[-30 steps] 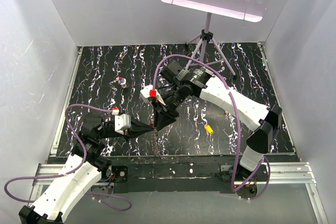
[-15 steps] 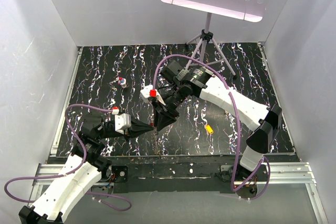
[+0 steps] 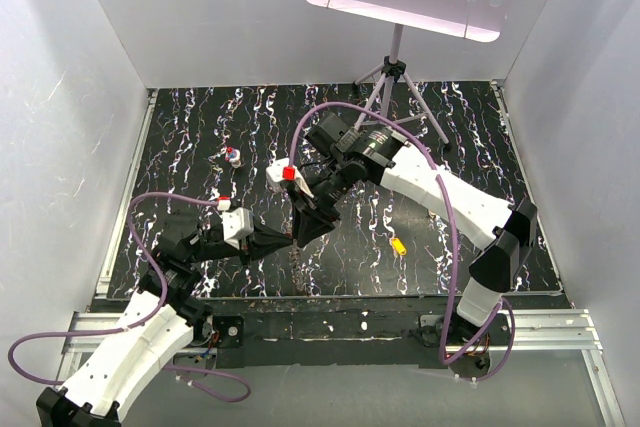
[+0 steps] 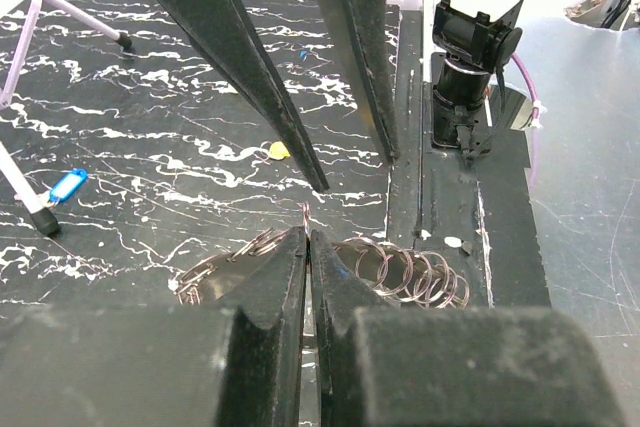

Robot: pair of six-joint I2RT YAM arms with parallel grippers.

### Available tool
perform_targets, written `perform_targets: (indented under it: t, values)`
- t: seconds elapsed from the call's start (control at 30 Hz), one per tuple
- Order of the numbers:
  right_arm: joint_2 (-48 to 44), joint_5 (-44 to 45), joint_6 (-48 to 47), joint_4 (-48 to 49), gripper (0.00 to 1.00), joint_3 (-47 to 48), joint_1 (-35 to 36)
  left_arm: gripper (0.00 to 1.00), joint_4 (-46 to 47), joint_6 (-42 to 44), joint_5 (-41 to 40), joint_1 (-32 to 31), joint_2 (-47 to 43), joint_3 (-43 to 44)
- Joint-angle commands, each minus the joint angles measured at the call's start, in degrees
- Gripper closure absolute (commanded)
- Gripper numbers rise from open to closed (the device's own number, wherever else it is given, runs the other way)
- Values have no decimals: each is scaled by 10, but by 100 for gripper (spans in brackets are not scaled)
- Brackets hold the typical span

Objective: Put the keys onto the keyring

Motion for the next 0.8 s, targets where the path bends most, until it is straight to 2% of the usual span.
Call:
perform_targets:
  t: [0.0, 0.77]
  values:
    - [-20, -6, 14, 11, 64, 19, -15, 100, 6, -8, -8, 0, 3, 22]
    - [9, -5, 15, 18, 66, -17, -16, 100, -2, 0, -24, 0, -6, 24]
